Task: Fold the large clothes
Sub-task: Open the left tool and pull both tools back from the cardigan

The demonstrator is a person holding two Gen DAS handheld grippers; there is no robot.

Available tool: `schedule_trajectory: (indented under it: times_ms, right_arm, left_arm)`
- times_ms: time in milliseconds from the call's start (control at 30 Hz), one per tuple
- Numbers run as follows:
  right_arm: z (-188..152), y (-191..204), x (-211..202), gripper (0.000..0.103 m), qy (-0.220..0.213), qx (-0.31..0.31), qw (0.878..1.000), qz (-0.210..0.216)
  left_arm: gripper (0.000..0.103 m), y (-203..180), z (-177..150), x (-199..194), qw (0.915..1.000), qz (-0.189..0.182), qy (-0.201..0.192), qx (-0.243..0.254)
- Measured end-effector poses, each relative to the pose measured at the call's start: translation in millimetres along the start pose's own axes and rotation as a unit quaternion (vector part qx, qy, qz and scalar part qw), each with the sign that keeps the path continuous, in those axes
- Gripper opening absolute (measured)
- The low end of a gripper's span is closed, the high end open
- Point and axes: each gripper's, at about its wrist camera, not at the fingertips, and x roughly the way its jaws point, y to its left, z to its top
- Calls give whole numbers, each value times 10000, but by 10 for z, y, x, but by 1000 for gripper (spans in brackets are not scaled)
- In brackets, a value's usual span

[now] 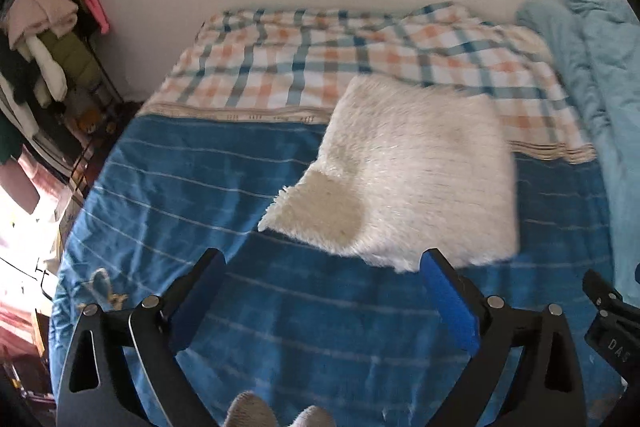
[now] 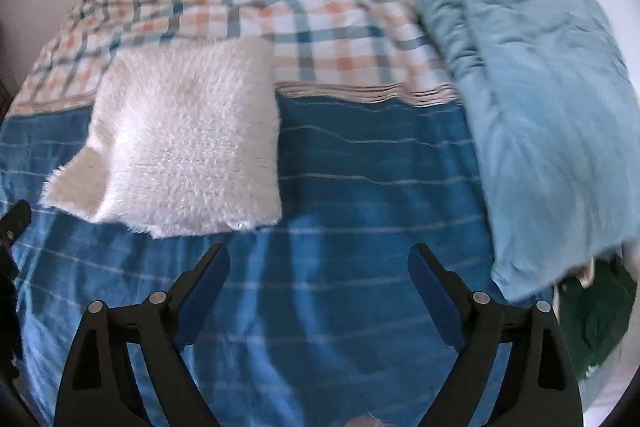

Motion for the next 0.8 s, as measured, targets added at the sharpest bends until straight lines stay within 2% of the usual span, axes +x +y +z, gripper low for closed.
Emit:
schedule_trajectory:
  times_ms: [133,200,467,633,800]
  right_arm:
    - [-200,-325,-898,94,-192,277,9993,-130]
    - [-315,-455,-1322,94,-360,349,9987,-44]
    - [-832,-938,-3021,94,-839,382,9957,-109]
    - [-1140,-1240,-3983,94,-1086,415,9932,42]
    - [-1366,-1466,-4770,94,-1261,335,9913,185]
  left_arm:
    - [99,-11,-44,-595,9997,-187,-124,95]
    - [99,10,-92,-931,9995,-212,-201,128]
    - [99,182,-296,-2208,9976,-370,-556,154]
    - [99,271,-459,-2966,9967,-293,-713,242]
    - [99,422,-561,-3641,9953,-304,-916,72]
